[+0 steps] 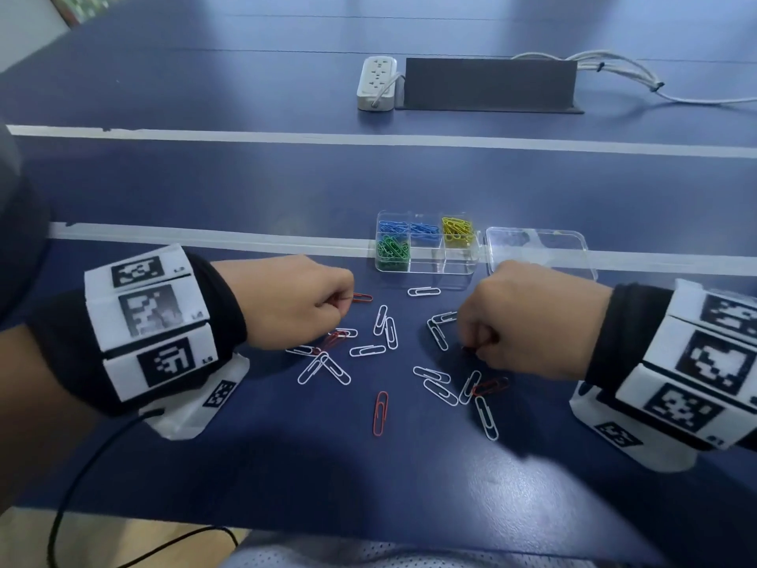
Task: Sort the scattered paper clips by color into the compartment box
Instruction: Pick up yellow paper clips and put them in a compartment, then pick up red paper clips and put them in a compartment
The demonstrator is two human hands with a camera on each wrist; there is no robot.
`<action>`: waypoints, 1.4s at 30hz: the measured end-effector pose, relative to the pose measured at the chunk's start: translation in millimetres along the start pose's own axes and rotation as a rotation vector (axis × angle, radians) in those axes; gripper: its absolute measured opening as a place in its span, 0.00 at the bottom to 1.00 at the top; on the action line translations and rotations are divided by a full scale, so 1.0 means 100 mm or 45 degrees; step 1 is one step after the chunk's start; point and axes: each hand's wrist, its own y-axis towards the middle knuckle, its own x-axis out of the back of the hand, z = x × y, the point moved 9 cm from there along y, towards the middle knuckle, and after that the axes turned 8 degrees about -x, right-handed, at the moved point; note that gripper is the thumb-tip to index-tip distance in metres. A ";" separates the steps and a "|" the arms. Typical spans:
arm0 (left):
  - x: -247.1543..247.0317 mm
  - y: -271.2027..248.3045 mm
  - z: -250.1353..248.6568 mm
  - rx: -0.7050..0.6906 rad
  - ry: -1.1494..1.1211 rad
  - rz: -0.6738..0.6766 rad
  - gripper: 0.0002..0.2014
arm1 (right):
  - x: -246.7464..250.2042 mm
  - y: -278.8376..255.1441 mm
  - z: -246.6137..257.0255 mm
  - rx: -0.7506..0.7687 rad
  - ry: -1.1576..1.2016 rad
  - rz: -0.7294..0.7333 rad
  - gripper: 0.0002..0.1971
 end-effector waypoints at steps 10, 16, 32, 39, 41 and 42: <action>-0.07 -0.04 -0.03 0.049 0.195 0.017 0.10 | -0.02 0.11 -0.04 -0.056 0.038 0.089 0.06; -0.06 -0.02 -0.08 0.000 0.112 0.005 0.08 | 0.00 0.11 -0.09 -0.028 0.110 0.143 0.05; 0.74 0.65 -0.24 -0.075 -0.067 -0.512 0.09 | 0.57 0.68 -0.37 -0.318 0.708 -0.139 0.07; 0.73 0.69 -0.22 -0.069 -0.033 -0.503 0.10 | 0.65 0.75 -0.34 -0.353 0.689 -0.178 0.06; 0.74 0.71 -0.23 -0.078 -0.038 -0.504 0.10 | 0.66 0.72 -0.36 -0.336 0.691 -0.179 0.08; 0.75 0.72 -0.23 -0.081 -0.040 -0.506 0.09 | 0.66 0.70 -0.37 -0.328 0.696 -0.172 0.09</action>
